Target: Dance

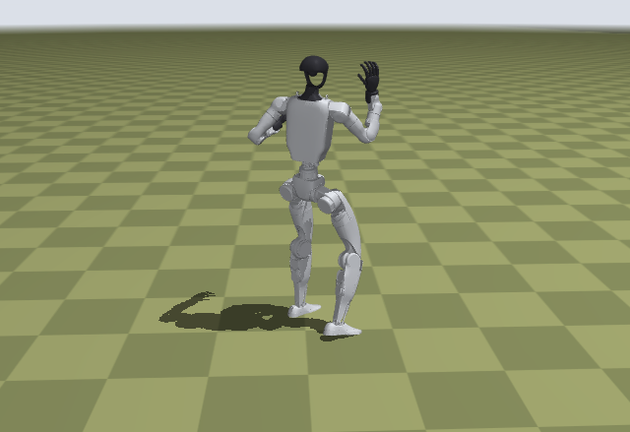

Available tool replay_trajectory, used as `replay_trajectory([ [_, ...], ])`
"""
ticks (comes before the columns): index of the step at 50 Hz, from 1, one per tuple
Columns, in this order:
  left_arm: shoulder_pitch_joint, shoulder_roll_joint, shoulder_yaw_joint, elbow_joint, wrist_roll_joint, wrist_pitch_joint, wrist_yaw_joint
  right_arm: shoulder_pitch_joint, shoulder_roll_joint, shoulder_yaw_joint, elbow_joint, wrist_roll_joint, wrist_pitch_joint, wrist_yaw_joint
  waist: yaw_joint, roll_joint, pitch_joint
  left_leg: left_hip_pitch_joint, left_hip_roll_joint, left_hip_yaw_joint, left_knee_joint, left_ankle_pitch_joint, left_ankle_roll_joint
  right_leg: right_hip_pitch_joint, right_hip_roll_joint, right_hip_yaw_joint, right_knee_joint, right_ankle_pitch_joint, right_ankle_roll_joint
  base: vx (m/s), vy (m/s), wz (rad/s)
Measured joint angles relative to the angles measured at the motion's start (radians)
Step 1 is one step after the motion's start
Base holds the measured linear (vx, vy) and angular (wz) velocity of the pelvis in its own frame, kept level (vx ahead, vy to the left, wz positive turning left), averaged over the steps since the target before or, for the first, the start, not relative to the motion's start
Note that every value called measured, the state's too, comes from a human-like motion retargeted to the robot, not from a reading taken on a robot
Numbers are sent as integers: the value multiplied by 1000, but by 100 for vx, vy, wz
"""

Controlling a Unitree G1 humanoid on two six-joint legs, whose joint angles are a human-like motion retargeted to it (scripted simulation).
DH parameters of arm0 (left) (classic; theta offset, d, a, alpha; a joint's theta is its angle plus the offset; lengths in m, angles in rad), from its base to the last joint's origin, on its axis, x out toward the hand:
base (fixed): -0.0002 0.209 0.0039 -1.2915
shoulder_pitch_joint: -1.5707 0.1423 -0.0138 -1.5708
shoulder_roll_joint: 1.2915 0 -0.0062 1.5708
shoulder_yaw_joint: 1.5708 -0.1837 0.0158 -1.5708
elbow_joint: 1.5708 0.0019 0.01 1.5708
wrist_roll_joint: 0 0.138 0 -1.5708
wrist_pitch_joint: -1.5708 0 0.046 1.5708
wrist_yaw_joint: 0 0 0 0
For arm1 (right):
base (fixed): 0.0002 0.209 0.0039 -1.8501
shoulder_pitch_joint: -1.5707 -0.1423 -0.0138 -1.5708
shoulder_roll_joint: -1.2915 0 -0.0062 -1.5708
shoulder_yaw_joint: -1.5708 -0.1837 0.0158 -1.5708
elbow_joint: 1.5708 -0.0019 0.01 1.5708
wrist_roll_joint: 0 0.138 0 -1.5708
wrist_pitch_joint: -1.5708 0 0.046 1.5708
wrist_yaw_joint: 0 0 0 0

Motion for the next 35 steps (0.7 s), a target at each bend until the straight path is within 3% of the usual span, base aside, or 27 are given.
replay_trajectory([
  [3, 112, 123, 51, 78, -10, 111, -348, -35, -31, 45, -55, 15, -30, 59, -43, -8, -24, -21, 0, 32, -18, 9, 5, -38, 125, 96, 17, -6, 176, 14, 2, -50],
  [5, 190, 179, 90, 138, -45, 203, -602, -33, -20, 77, -89, -13, -2, 44, -71, -7, -35, -22, -2, 39, -31, 13, 22, -29, 198, 80, -15, -3, 246, 14, 1, -44],
  [7, 243, 178, 82, 214, -77, 334, -711, -5, 11, 105, -109, -41, 26, 17, -84, -16, -36, -17, -15, 54, -45, 11, 45, -4, 252, 35, -94, 13, 273, 9, 1, -56],
  [8, 261, 167, 65, 250, -122, 373, -728, 16, 32, 121, -114, -51, 31, 8, -92, -22, -35, -13, -22, 62, -53, 9, 58, 4, 284, 24, -132, 20, 229, 9, 0, -51],
  [10, 273, 130, 21, 344, -304, 382, -647, 81, 93, 176, -112, -67, 29, -6, -109, -24, -32, 3, -19, 74, -56, -1, 77, 12, 357, 7, -186, 16, -2, 9, -2, -65],
  [12, 252, 46, -39, 486, -495, 257, -450, 160, 165, 249, -74, -93, -5, -15, -100, -35, -26, -5, -23, 99, -24, -21, 89, 32, 323, 107, -177, 5, 121, 6, -2, -72],
  [15, 193, -86, -100, 683, -615, -79, -178, 276, 251, 291, 22, -195, -72, -19, -151, -55, -20, -48, -49, 86, 76, -54, 101, -25, 391, 301, -88, -30, 170, -1, 3, 12],
  [17, 171, -118, -84, 706, -554, -220, -15, 350, 288, 275, 67, -252, -87, -27, -126, -58, -24, -87, -55, 123, 140, -93, 105, -58, 302, 211, -25, -69, 131, -5, 9, -70],
  [19, 161, -122, -71, 622, -475, -258, 58, 440, 333, 246, 90, -262, -104, -34, -93, -69, -17, -112, -54, 177, 200, -133, 103, -101, 265, 188, 76, -111, 103, -2, 5, -61],
  [23, 76, -224, 18, 336, -318, -257, 257, 658, 444, 194, 137, -138, -183, -27, -72, -131, 8, -155, -101, 171, 343, -197, 92, -175, 264, 235, 300, -97, 161, 7, -16, 14],
  [25, -53, -306, 101, 178, -209, -222, 338, 792, 464, 166, 166, -55, -240, 2, -102, -163, 10, -165, -101, 163, 383, -201, 88, -194, 310, 288, 369, -66, 287, 2, -40, 45],
  [27, -285, -346, 168, 72, -94, -167, 393, 941, 448, 146, 206, 19, -256, 65, -115, -151, -16, -185, 0, 156, 423, -215, 47, -217, 381, 246, 400, -29, 294, -11, -48, -2],
  [28, -419, -352, 193, 33, -34, -140, 423, 1019, 422, 134, 225, 56, -255, 115, -129, -137, -36, -190, 12, 171, 402, -195, 65, -239, 335, 243, 428, -39, 294, -19, -17, -18],
  [30, -644, -319, 248, -45, 80, -104, 492, 1176, 365, 120, 275, 128, -237, 225, -151, -115, -71, -185, 64, 174, 339, -142, 63, -269, 269, 230, 452, -34, 219, -18, -28, -40],
  [32, -817, -266, 313, -109, 230, -43, 557, 1304, 323, 115, 336, 236, -212, 376, -177, -91, -102, -168, 141, 170, 249, -69, 42, -286, 221, 221, 390, 55, 98, -20, -44, -49],
  [33, -879, -239, 350, -141, 311, -3, 580, 1353, 309, 112, 377, 293, -203, 452, -195, -77, -118, -157, 178, 157, 199, -19, 33, -285, 214, 226, 323, 127, 45, -23, -42, -20],
  [35, -958, -202, 419, -192, 434, 102, 621, 1427, 298, 102, 484, 390, -198, 573, -229, -62, -143, -148, 231, 128, 133, 124, 32, -243, 198, 238, 117, 341, 14, -29, -48, 20],
])
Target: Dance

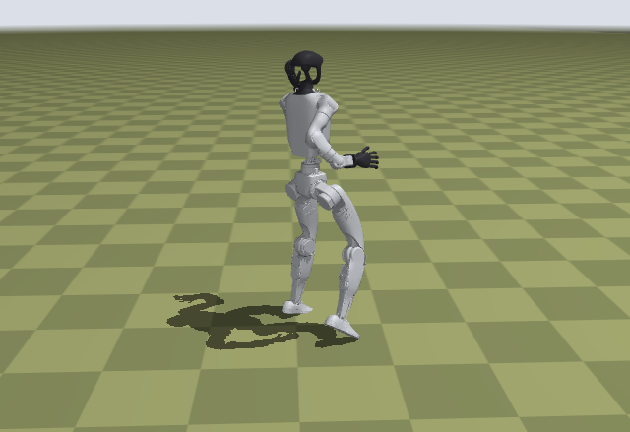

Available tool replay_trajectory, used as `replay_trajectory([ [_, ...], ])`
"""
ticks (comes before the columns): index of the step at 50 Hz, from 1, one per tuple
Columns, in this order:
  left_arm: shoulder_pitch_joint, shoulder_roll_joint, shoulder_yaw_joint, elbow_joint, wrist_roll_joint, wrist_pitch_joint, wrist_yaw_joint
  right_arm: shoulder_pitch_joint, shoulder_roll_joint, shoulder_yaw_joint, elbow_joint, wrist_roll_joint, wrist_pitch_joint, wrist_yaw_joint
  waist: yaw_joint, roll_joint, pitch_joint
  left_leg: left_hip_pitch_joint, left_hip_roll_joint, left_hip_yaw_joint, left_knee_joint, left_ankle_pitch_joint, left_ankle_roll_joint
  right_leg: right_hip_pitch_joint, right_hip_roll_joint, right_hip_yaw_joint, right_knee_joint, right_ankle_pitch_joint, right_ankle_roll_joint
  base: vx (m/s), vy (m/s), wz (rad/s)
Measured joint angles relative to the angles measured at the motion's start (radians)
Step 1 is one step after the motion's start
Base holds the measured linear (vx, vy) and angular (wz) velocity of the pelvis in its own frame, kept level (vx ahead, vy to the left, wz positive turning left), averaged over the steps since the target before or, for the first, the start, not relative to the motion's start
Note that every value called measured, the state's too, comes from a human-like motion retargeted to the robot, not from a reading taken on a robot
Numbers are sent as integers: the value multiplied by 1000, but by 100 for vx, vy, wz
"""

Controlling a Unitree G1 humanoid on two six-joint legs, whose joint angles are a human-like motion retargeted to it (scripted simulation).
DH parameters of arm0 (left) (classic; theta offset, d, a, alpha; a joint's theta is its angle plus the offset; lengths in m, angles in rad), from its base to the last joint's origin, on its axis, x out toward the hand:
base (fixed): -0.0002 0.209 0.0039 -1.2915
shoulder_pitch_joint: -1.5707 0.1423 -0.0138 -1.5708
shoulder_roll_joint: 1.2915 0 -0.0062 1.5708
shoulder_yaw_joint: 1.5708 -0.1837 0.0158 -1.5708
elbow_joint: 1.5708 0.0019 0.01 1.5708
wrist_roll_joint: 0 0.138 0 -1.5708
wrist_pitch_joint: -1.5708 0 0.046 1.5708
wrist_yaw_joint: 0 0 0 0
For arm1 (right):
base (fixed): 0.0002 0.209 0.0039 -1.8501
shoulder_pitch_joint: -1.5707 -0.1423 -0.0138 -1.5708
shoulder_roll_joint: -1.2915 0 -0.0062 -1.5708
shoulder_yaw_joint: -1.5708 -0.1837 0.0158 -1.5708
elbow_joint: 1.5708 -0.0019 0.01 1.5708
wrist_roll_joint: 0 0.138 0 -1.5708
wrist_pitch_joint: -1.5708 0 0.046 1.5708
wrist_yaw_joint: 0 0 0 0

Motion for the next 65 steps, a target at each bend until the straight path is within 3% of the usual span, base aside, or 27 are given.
replay_trajectory([
  [2, -52, -27, 39, -50, 57, 114, 11, 25, 11, -2, 137, 86, -8, 92, -51, -30, -14, -39, 30, 7, 2, 164, 40, 102, 5, 67, -270, 203, 132, -37, -57, 72],
  [3, -75, -53, 40, -75, 56, 166, 9, 23, 18, 6, 200, 119, -15, 128, -79, -54, -14, -65, 41, 33, 28, 213, 72, 152, 5, 81, -370, 219, 173, -47, -61, 108],
  [5, -111, -96, 20, -131, -10, 239, -21, -6, 30, 33, 318, 164, -33, 201, -167, -101, 4, -134, 79, 122, 160, 184, 181, 243, -25, -30, -480, 174, 207, -62, -63, 166],
  [7, -138, -123, 7, -182, -101, 237, -69, -67, 45, 58, 407, 187, -33, 246, -256, -119, 53, -222, 50, 96, 365, 82, 244, 328, 21, -206, -551, 88, 165, -69, -44, 166],
  [8, -139, -145, 7, -193, -106, 230, -69, -95, 55, 59, 440, 191, -25, 253, -252, -132, 65, -256, -29, 39, 445, 45, 219, 346, 43, -223, -572, 39, 159, -57, -20, 44],
  [10, -118, -185, 2, -198, -55, 221, -36, -144, 53, 46, 479, 186, -11, 287, -209, -140, 91, -282, -208, -71, 541, 0, 109, 339, 63, -195, -545, -72, 183, -41, -5, -51],
  [12, -93, -227, -6, -183, 50, 157, 5, -197, 27, 13, 499, 179, 40, 365, -155, -124, 112, -272, -275, -83, 538, 30, 20, 296, 81, -154, -485, -194, 199, -28, 2, -88],
  [13, -78, -251, -21, -161, 94, 115, 23, -206, 20, -6, 518, 169, 69, 411, -125, -112, 95, -275, -276, -63, 522, 66, 42, 281, 99, -156, -473, -251, 188, 0, -10, -94],
  [15, -42, -304, -87, -81, 98, 59, 53, -192, 18, -40, 561, 135, 113, 497, -56, -98, 41, -292, -287, -65, 482, 22, 201, 267, 155, -133, -452, -312, 181, 35, -23, -62],
  [17, -6, -355, -164, -14, -9, 29, 31, -166, 35, -64, 586, 104, 136, 555, -51, -82, 80, -183, -248, -51, 497, -177, 234, 304, 186, -94, -401, -323, 219, 33, -22, 29],
  [20, -37, -321, -158, -26, -197, -45, -6, -204, 49, -69, 573, 80, 135, 585, -75, -76, 56, -164, -213, -90, 387, -273, 172, 258, 194, -117, -410, -325, 199, -43, -10, -25],
  [22, -63, -263, -111, -62, -251, -94, -8, -210, 51, -80, 562, 64, 120, 564, -123, -89, 42, -175, -226, -106, 338, -246, 156, 238, 193, -111, -434, -311, 189, -30, -4, 23],
  [25, -80, -178, -62, -113, -253, -88, 4, -199, 60, -87, 543, 69, 85, 500, -180, -99, 13, -149, -178, -40, 211, -173, 146, 238, 186, -160, -498, -279, 153, -20, -7, 42],
  [30, -67, -141, -106, -148, -287, -92, -27, -176, 64, -116, 488, 91, 83, 443, -108, -100, 5, -119, -192, -28, 81, -97, 129, 241, 184, -143, -563, -244, 120, -16, 6, -14],
  [37, 190, -269, -210, -30, -352, -126, -82, -227, 138, -121, 518, -50, 199, 318, -139, -74, 11, -171, -174, -61, 252, -170, 113, 227, 194, -135, -489, -290, 103, -4, 6, 3],
  [41, 374, -399, -220, 206, -324, -174, -70, -328, 245, -155, 667, -99, 302, 270, -227, -49, -6, -232, -180, -81, 411, -184, 102, 209, 198, -145, -424, -332, 111, 2, 15, 49],
  [44, 457, -442, -185, 439, -368, -176, -22, -428, 337, -253, 769, -3, 428, 254, -224, -24, -37, -275, -151, -62, 501, -141, 54, 198, 206, -148, -407, -343, 114, 4, 10, 11],
  [47, 451, -445, -147, 592, -521, -189, -41, -561, 429, -382, 754, 239, 521, 223, -178, -15, -35, -294, -138, -67, 547, -80, -45, 214, 209, -143, -432, -323, 119, -5, 7, -22],
  [48, 426, -443, -134, 610, -615, -181, -67, -618, 454, -412, 718, 332, 512, 189, -170, -18, -34, -298, -145, -77, 550, -72, -76, 215, 197, -150, -444, -314, 121, -14, 13, -8],
  [50, 360, -454, -107, 620, -801, -162, -143, -726, 479, -443, 629, 491, 425, 78, -146, -34, -32, -305, -157, -93, 552, -92, -51, 223, 172, -150, -475, -291, 119, -12, 15, -15],
  [53, 287, -428, -92, 564, -1052, -127, -273, -864, 460, -397, 464, 532, 260, -84, -103, -58, -13, -282, -107, -60, 520, -156, 81, 265, 134, -150, -541, -243, 120, 0, 17, -43],
  [55, 261, -399, -118, 514, -1204, -75, -346, -928, 431, -326, 346, 489, 233, -96, -84, -73, -6, -251, -98, -70, 447, -166, 127, 286, 116, -131, -584, -213, 125, 5, 16, -46],
  [58, 261, -369, -225, 400, -1474, 48, -579, -1013, 393, -203, 163, 455, 338, 19, -52, -78, 4, -175, -82, -107, 269, -136, 90, 299, 97, -104, -624, -179, 140, 8, 15, -35],
  [61, 289, -338, -349, 291, -1737, 224, -853, -1077, 334, -78, 9, 498, 488, 181, -24, -72, 27, -69, -59, -143, 75, -30, 51, 320, 85, -91, -637, -166, 160, 15, 12, -18],
  [62, 301, -327, -388, 267, -1796, 286, -927, -1095, 313, -38, -34, 515, 530, 230, -17, -66, 33, -31, -47, -150, 11, 6, 13, 328, 87, -89, -636, -167, 165, 30, 17, -15],
  [63, 313, -316, -428, 251, -1831, 343, -985, -1112, 293, -1, -71, 528, 563, 268, -12, -54, 37, 8, -33, -157, -53, 22, -61, 334, 95, -89, -633, -170, 167, 33, 21, -8],
  [65, 336, -300, -509, 239, -1845, 422, -1053, -1144, 259, 82, -135, 536, 597, 315, -5, -37, 42, 69, -31, -175, -132, 9, -142, 348, 96, -89, -629, -175, 175, 34, 24, 3],
])
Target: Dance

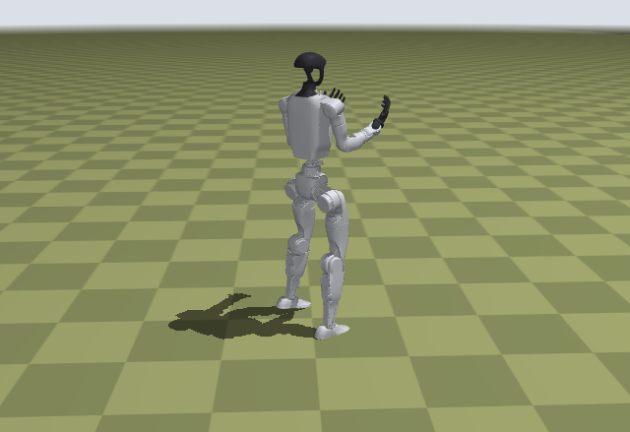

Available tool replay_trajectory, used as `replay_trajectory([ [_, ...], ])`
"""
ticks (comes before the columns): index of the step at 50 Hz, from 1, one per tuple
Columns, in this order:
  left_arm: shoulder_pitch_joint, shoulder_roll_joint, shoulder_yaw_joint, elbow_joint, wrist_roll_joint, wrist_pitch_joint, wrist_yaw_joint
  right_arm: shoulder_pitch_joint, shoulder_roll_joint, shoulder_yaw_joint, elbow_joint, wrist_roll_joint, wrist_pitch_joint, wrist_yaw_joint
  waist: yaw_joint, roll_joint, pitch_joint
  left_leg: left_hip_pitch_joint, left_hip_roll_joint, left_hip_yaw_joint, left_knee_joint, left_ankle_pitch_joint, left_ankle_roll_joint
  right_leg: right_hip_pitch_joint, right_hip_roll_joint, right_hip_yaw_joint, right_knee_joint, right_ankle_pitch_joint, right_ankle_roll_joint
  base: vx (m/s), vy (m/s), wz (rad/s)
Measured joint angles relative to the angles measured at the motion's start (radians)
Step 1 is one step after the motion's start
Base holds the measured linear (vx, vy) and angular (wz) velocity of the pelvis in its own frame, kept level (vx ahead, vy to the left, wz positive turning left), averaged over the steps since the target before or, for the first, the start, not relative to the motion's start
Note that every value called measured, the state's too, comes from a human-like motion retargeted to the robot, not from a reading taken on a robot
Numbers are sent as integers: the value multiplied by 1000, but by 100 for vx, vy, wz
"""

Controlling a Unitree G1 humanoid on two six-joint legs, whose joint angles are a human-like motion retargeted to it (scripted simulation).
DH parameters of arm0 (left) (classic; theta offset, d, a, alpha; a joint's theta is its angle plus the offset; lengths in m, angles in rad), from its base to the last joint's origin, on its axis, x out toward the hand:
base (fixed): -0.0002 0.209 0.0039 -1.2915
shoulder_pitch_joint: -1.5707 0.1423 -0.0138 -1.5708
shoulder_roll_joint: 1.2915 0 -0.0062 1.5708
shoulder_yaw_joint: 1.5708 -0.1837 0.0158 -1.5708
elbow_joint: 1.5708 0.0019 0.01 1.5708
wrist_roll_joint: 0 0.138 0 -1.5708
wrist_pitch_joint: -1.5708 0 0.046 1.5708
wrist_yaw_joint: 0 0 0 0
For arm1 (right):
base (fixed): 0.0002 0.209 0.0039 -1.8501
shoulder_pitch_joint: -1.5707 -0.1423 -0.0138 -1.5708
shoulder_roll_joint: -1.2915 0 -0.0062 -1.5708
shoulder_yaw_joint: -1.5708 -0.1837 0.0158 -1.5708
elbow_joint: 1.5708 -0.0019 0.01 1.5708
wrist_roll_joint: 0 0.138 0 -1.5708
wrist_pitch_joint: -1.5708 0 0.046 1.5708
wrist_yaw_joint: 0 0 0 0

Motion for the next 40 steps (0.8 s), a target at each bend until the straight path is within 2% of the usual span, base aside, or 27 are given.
replay_trajectory([
  [5, 74, -70, -207, 7, 113, 78, -41, -32, -16, 223, -195, 12, -13, 88, -30, 33, 19, 65, 4, 152, -73, -33, 42, 42, -34, -19, 21, -31, 19, 32, 25, 14],
  [7, 122, -154, -254, 22, 104, 156, -107, -4, 14, 321, -255, 16, -4, 156, -45, 41, 19, 52, -26, 120, -55, -27, 57, 40, -56, -10, 40, -43, 19, 30, 25, -24],
  [10, 174, -257, -277, 57, 51, 303, -253, 76, 13, 429, -322, 30, 78, 293, -55, 59, -6, -11, -74, 97, 18, -45, 87, -19, -100, 14, 126, -63, 2, 28, 33, -37],
  [13, 185, -222, -273, 29, 5, 381, -354, 136, -41, 484, -364, 26, 188, 401, -28, 97, -15, -39, -111, 94, 68, -71, 116, -110, -123, 31, 279, -38, -39, 25, 35, -55],
  [15, 188, -187, -256, -27, 8, 398, -371, 166, -46, 500, -358, 20, 238, 428, 0, 121, 4, -34, -128, 90, 94, -79, 127, -170, -144, 37, 412, -2, -77, 23, 30, -72],
  [18, 180, -137, -179, -140, -8, 313, -315, 176, -44, 442, -350, 96, 241, 389, 3, 136, 14, -35, -126, 124, 105, -71, 132, -254, -134, 52, 585, 25, -218, 11, 20, -47],
  [19, 175, -126, -148, -180, -23, 256, -276, 174, -32, 422, -349, 125, 219, 353, -2, 134, 8, -46, -121, 143, 102, -66, 133, -273, -114, 57, 611, 14, -210, 3, 7, -33],
  [20, 169, -116, -116, -221, -41, 191, -231, 170, -16, 404, -348, 154, 188, 312, -7, 132, -1, -61, -115, 164, 98, -62, 135, -289, -90, 61, 627, 0, -174, 7, 6, -33],
  [22, 165, -113, -55, -288, -57, 39, -166, 179, 33, 360, -357, 199, 92, 226, -24, 137, -18, -76, -106, 166, 73, -39, 137, -289, -25, 47, 627, -10, -116, 13, 6, -24],
  [24, 165, -110, -12, -344, -67, -105, -148, 194, 80, 319, -374, 228, -8, 160, -41, 144, -33, -81, -95, 170, 36, -15, 137, -270, 32, 14, 602, -3, -96, 11, 7, -14],
  [25, 166, -110, 3, -366, -74, -161, -151, 204, 99, 300, -384, 238, -48, 136, -49, 145, -40, -81, -88, 178, 14, -2, 137, -255, 50, -10, 579, 9, -93, 7, 4, 2],
  [26, 168, -113, -1, -381, -93, -181, -166, 215, 116, 287, -393, 243, -68, 126, -57, 146, -46, -78, -84, 188, -9, 12, 134, -234, 75, -15, 543, 17, -75, 5, 2, 17],
  [28, 178, -115, -26, -407, -163, -181, -231, 241, 148, 266, -413, 260, -85, 128, -77, 144, -51, -67, -83, 202, -54, 41, 127, -188, 133, 5, 463, 36, -24, 6, 4, 46],
  [30, 204, -113, -62, -418, -276, -102, -372, 272, 176, 241, -432, 310, -51, 190, -94, 132, -48, -45, -98, 190, -94, 65, 122, -131, 182, 45, 378, 79, 20, 9, 9, 65],
  [32, 230, -116, -92, -405, -374, 16, -535, 303, 200, 220, -433, 384, 41, 317, -98, 123, -44, -26, -104, 184, -110, 72, 121, -73, 197, 17, 300, -14, -71, 9, 5, 43],
  [35, 249, -163, -135, -346, -425, 151, -689, 346, 240, 207, -392, 457, 182, 529, -70, 86, -45, -27, -138, 169, -87, 60, 133, 17, 157, -83, 185, -153, -127, 11, 14, -3],
  [37, 249, -245, -150, -234, -401, 171, -726, 375, 290, 177, -310, 473, 253, 642, -25, 60, -34, -28, -166, 143, -33, 39, 140, 37, 148, -38, 184, -166, -131, 6, 26, -9],
  [40, 221, -390, -153, -7, -383, 103, -636, 364, 379, 101, -137, 511, 310, 677, 22, 33, -21, -68, -212, 88, 79, 12, 142, 21, 96, -33, 213, -166, -121, -17, 27, 24],
])
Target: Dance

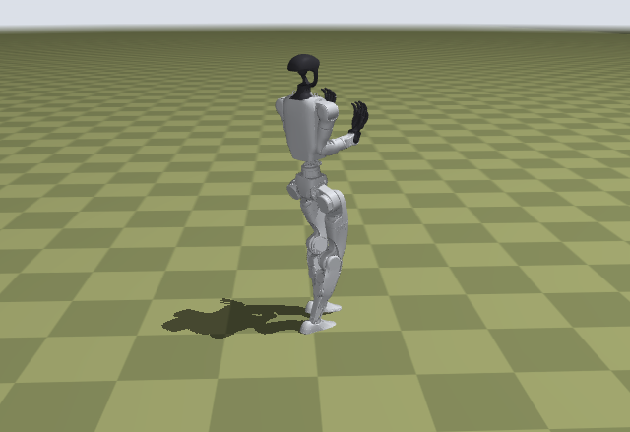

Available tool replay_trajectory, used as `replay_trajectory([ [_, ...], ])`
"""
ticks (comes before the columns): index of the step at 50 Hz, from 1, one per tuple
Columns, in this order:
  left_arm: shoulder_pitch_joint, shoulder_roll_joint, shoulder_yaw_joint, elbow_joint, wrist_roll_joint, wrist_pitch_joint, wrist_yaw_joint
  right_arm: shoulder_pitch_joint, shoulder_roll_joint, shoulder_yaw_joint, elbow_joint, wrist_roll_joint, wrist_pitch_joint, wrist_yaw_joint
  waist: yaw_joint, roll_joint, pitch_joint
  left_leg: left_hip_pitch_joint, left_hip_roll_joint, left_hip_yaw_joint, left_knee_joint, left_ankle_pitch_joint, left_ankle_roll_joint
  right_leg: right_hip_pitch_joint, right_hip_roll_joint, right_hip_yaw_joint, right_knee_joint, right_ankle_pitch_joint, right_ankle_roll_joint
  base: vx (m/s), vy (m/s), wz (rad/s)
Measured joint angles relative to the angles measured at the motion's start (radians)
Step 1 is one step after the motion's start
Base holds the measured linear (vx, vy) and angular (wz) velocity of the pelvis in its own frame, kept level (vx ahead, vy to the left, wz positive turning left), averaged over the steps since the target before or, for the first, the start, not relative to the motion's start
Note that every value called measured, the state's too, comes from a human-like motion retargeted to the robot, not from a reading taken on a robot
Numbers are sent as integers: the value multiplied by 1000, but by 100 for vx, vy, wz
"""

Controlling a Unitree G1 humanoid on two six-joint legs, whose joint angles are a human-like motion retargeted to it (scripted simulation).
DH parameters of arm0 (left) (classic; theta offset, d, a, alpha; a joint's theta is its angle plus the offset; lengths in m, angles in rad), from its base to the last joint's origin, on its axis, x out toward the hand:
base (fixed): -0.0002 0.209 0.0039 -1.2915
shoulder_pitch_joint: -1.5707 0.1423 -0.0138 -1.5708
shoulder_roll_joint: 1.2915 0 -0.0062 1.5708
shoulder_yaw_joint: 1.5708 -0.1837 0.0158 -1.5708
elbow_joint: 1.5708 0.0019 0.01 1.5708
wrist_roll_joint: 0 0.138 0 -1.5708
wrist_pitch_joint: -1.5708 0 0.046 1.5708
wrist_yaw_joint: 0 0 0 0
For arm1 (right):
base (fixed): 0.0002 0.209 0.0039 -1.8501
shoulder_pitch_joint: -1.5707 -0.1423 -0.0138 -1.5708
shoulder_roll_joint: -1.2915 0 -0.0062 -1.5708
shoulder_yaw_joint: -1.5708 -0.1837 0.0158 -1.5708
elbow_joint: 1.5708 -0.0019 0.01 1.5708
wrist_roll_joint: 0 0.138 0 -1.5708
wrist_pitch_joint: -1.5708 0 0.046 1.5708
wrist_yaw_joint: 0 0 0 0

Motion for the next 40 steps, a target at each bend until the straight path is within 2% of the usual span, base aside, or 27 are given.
replay_trajectory([
  [2, -50, -72, 7, 133, -91, -123, 170, -55, 51, -56, 102, 122, -2, -108, 3, -23, -11, -63, -20, 14, 85, -5, -2, -13, -23, -17, -16, -6, -4, -25, 17, 51],
  [3, -86, -104, 12, 182, -168, -208, 272, -93, 73, -86, 138, 211, -32, -187, -7, -29, -20, -91, -18, 29, 128, -5, -4, -21, -22, -26, -23, -4, -10, -12, 9, 70],
  [6, -189, -160, 40, 245, -360, -490, 556, -199, 135, -132, 191, 370, -251, -411, -36, -21, -17, -130, 14, 44, 221, 10, -46, -37, -13, -45, -10, 8, -9, 1, 6, 60],
  [8, -243, -148, 53, 207, -399, -590, 630, -243, 133, -123, 165, 376, -343, -473, -47, -19, -9, -153, 13, 23, 260, 20, -100, -47, -12, -43, -22, 23, -8, -8, 5, 21],
  [9, -267, -132, 53, 168, -388, -602, 625, -257, 121, -108, 136, 360, -349, -467, -53, -30, -8, -176, -2, 22, 301, 12, -88, -56, -25, -44, -37, 34, -7, -20, 4, 6],
  [10, -290, -113, 49, 123, -370, -602, 608, -269, 105, -89, 104, 340, -343, -451, -62, -44, -7, -203, -22, 26, 353, -2, -56, -65, -43, -47, -55, 46, -6, -21, 2, 12],
  [12, -307, -80, 41, 47, -327, -546, 528, -274, 83, -53, 53, 287, -299, -390, -74, -67, -7, -229, -39, 59, 450, -22, 22, -79, -72, -55, -89, 76, -2, -13, 3, 13],
  [15, -301, -14, 25, -58, -310, -412, 341, -261, 27, -15, -20, 229, -207, -285, -77, -91, -4, -199, -50, 98, 524, -50, 119, -77, -106, -87, -145, 127, 2, -3, 11, -10],
  [19, -257, 94, 12, -188, -275, -127, 22, -230, -54, 12, -125, 120, -58, -66, -47, -88, 1, -71, -54, 88, 388, -43, 120, -92, -103, -64, -203, 188, 11, -7, 15, -49],
  [20, -242, 118, 14, -210, -244, -73, -44, -220, -71, 12, -141, 87, -27, -17, -41, -79, -1, -31, -53, 72, 321, -29, 112, -99, -93, -56, -213, 200, 12, 0, 21, -46],
  [22, -198, 142, 24, -229, -156, -17, -153, -192, -90, -2, -148, 20, 19, 66, -39, -51, 0, 59, -47, 36, 160, -37, 96, -105, -58, -52, -228, 221, 5, 6, 24, -31],
  [25, -119, 127, 55, -184, -29, -12, -215, -138, -92, -47, -96, -58, 45, 122, -55, -9, 15, 189, -14, 67, -33, -148, 118, -89, -26, -55, -241, 245, 11, 10, 30, -9],
  [27, -78, 81, 86, -95, 8, -32, -153, -106, -67, -77, -10, -64, 41, 77, -89, 16, 27, 239, 15, 88, -105, -153, 130, -76, -18, -59, -243, 258, 23, 4, 31, -1],
  [30, -80, -18, 138, 91, -97, -104, 94, -78, 6, -100, 164, 8, 39, -129, -138, 26, 1, 222, 13, 61, -136, -135, 106, -95, -19, -45, -245, 281, 33, -4, 20, -20],
  [32, -144, -70, 154, 208, -275, -206, 334, -88, 54, -123, 252, 129, -19, -298, -136, 19, -17, 180, -5, 59, -124, -141, 113, -134, -36, -31, -225, 294, 41, -18, 38, -20],
  [33, -177, -90, 159, 240, -358, -280, 411, -97, 67, -137, 274, 193, -61, -354, -130, 16, -17, 162, -15, 57, -116, -148, 120, -155, -42, -24, -209, 297, 45, -24, 33, -16],
  [35, -216, -84, 159, 235, -453, -359, 480, -114, 71, -144, 293, 273, -88, -420, -126, 18, 1, 131, -36, 33, -96, -164, 125, -194, -50, -11, -169, 305, 55, -22, 19, -18],
  [37, -234, -13, 148, 150, -419, -329, 418, -128, 30, -127, 251, 283, -41, -379, -126, 19, 22, 95, -43, 27, -71, -178, 118, -236, -47, 4, -114, 294, 65, -13, 9, -35],
  [40, -217, 105, 133, -2, -291, -223, 275, -103, -38, -100, 173, 222, 85, -246, -124, 19, 31, 33, -32, 55, -40, -189, 115, -293, -43, 1, -12, 289, 76, -7, 10, -35],
])
